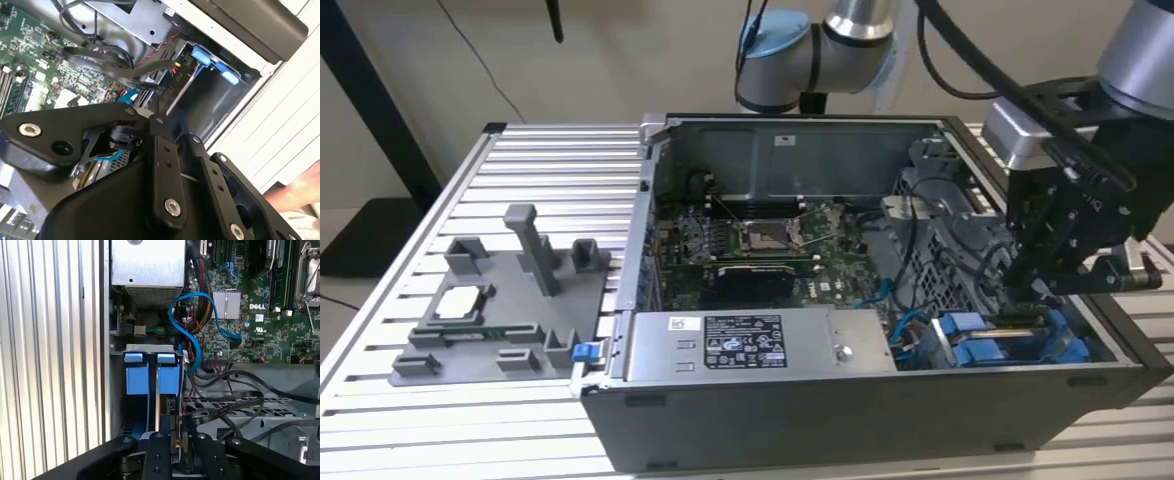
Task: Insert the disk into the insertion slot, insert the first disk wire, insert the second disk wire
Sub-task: 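Insert the second disk wire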
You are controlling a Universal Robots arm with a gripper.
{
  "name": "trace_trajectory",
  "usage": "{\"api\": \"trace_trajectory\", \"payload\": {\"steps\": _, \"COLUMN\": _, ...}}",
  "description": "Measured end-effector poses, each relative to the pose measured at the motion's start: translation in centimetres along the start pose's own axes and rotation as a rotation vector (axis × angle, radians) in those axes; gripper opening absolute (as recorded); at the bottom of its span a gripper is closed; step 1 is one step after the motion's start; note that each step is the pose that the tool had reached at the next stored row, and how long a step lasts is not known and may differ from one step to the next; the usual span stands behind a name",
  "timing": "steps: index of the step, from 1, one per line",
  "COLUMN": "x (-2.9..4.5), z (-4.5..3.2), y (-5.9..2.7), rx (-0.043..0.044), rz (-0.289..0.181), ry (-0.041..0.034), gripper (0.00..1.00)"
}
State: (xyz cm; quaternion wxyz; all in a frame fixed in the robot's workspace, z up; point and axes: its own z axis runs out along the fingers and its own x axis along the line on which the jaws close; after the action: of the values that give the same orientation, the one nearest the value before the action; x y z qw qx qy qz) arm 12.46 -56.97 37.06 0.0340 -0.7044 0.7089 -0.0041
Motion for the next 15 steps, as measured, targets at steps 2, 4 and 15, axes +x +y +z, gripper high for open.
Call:
{"api": "trace_trajectory", "payload": {"steps": 2, "x": -0.04, "z": -0.93, "y": -0.05, "rx": 0.0, "rz": 0.0, "ry": 0.0, "gripper": 1.0}}
{"api": "trace_trajectory", "payload": {"steps": 4, "x": -0.07, "z": -1.8, "y": -0.1, "rx": 0.0, "rz": 0.0, "ry": -0.0002, "gripper": 1.0}}
{"api": "trace_trajectory", "payload": {"steps": 15, "x": -0.1, "z": -2.27, "y": -0.12, "rx": 0.0, "rz": 0.0, "ry": -0.0002, "gripper": 1.0}}
